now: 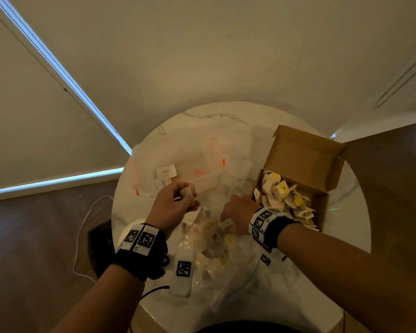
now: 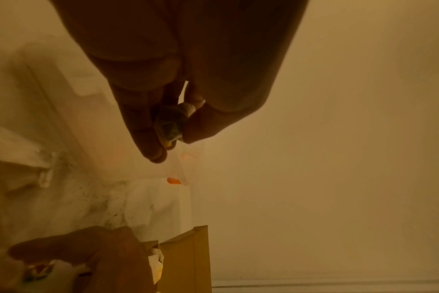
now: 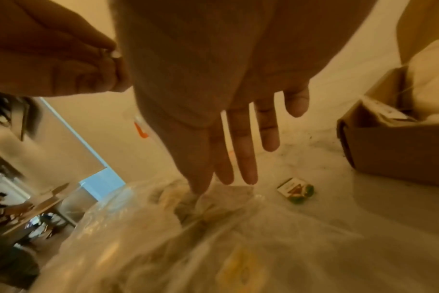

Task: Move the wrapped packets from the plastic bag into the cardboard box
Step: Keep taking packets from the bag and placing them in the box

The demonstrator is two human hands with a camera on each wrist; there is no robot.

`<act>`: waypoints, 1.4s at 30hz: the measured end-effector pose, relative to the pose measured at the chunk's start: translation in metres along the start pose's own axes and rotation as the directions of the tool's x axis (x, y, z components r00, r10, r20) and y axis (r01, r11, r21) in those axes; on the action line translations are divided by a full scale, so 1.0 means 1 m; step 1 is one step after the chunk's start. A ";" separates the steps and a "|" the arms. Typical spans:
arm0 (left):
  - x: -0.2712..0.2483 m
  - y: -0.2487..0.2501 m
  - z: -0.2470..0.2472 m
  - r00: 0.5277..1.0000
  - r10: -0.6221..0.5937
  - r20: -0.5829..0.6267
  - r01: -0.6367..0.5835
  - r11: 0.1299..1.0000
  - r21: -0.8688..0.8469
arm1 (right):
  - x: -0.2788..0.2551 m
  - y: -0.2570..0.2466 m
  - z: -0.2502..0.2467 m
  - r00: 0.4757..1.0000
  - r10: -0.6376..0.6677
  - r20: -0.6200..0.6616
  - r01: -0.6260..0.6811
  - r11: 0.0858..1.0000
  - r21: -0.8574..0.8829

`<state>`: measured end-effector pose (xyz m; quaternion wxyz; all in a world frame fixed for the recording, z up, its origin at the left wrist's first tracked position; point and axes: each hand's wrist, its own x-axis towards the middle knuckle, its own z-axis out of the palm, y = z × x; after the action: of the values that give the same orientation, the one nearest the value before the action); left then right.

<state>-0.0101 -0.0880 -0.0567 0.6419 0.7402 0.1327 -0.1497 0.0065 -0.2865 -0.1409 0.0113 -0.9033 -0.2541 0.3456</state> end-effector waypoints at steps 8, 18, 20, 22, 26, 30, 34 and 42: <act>-0.003 -0.004 -0.009 0.998 -0.062 -0.028 0.059 0.994 -0.088 | -0.001 -0.009 -0.001 1.000 0.029 -0.004 -0.027 0.978 0.206; -0.009 0.011 0.015 0.982 0.117 0.149 -0.159 0.938 0.308 | -0.058 -0.004 -0.044 0.909 -0.027 -0.417 0.259 0.819 0.511; -0.009 0.014 0.021 0.945 0.189 0.265 -0.303 0.812 0.499 | -0.073 -0.004 -0.059 0.913 -0.013 -0.407 0.261 0.786 0.561; -0.012 0.018 0.025 0.919 0.164 0.359 -0.342 0.785 0.517 | -0.087 -0.005 -0.069 0.915 0.002 -0.404 0.280 0.718 0.637; -0.021 0.026 0.035 0.906 0.147 0.396 -0.344 0.801 0.490 | -0.108 -0.006 -0.073 0.879 0.050 -0.474 0.337 0.637 0.693; -0.020 0.026 0.035 0.932 0.217 0.289 -0.333 0.826 0.455 | -0.119 -0.003 -0.065 0.891 0.120 -0.438 0.284 0.605 0.744; -0.023 0.025 0.035 0.923 0.215 0.318 -0.351 0.807 0.475 | -0.123 -0.001 -0.060 0.842 0.176 -0.510 0.283 0.660 0.695; -0.031 0.040 0.035 0.872 0.329 0.364 -0.471 0.768 0.435 | -0.128 -0.007 -0.070 0.832 0.139 -0.537 0.256 0.762 0.594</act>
<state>-0.0247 -0.1286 -0.0126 0.4513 0.8671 -0.1613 -0.1360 -0.0335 -0.3293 -0.0072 0.4045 -0.8943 -0.1348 0.1358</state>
